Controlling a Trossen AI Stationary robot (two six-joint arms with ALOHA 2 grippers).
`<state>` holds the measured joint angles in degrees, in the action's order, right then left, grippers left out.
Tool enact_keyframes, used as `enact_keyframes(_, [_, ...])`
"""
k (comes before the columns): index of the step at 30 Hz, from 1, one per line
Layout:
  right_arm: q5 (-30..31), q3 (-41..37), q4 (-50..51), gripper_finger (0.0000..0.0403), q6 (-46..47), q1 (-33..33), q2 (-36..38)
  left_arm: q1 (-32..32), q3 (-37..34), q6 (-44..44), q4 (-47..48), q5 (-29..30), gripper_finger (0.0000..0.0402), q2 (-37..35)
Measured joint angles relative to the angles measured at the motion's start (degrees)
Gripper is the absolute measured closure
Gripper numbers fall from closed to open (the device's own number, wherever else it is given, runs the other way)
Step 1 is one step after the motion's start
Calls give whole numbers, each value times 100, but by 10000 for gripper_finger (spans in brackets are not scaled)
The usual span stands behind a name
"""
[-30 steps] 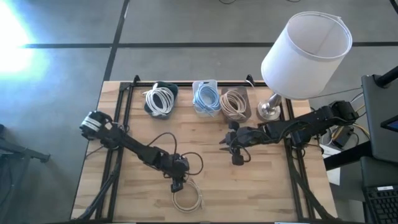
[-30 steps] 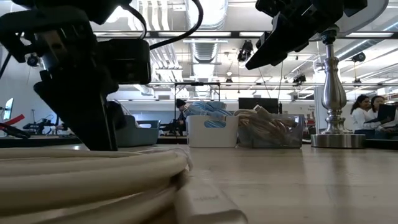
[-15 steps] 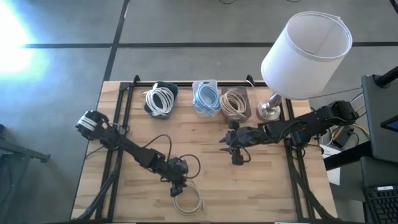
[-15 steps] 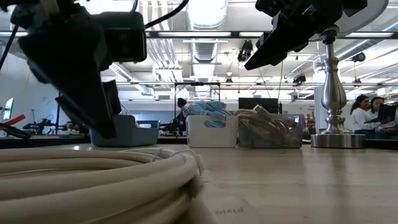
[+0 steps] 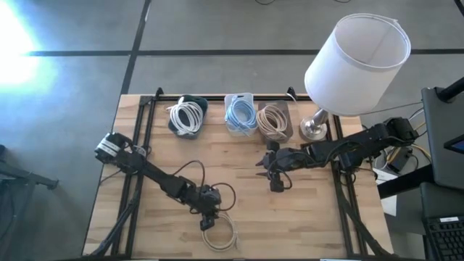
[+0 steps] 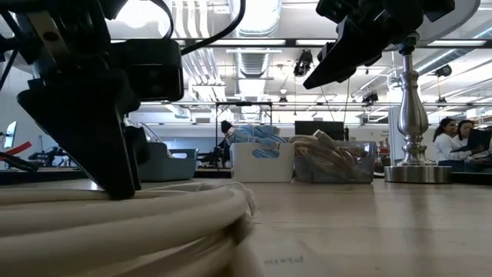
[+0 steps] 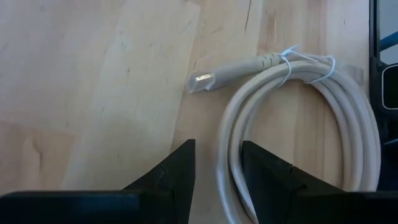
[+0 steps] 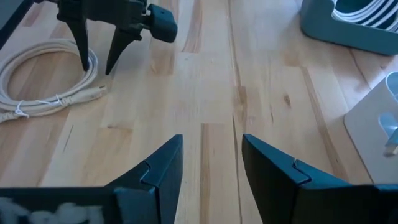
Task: Sort HDMI cables
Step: Put the brown HDMI cable into the black bin
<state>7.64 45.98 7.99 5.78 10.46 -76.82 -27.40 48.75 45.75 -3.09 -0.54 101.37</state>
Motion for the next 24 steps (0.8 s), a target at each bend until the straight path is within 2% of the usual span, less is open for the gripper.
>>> enact_keyframes(5, [-2, -2, -8, 241, 6, 2, 0, 2, 33, -309, 13, -24, 286, 8])
enact_keyframes(15, [-4, -5, -66, 251, 9, 0, 0, 213, 24, -727, 71, 18, 377, -97])
enact_keyframes(24, [-8, -5, -111, 252, 22, 0, 0, 638, 22, -1156, 68, 150, 382, -97])
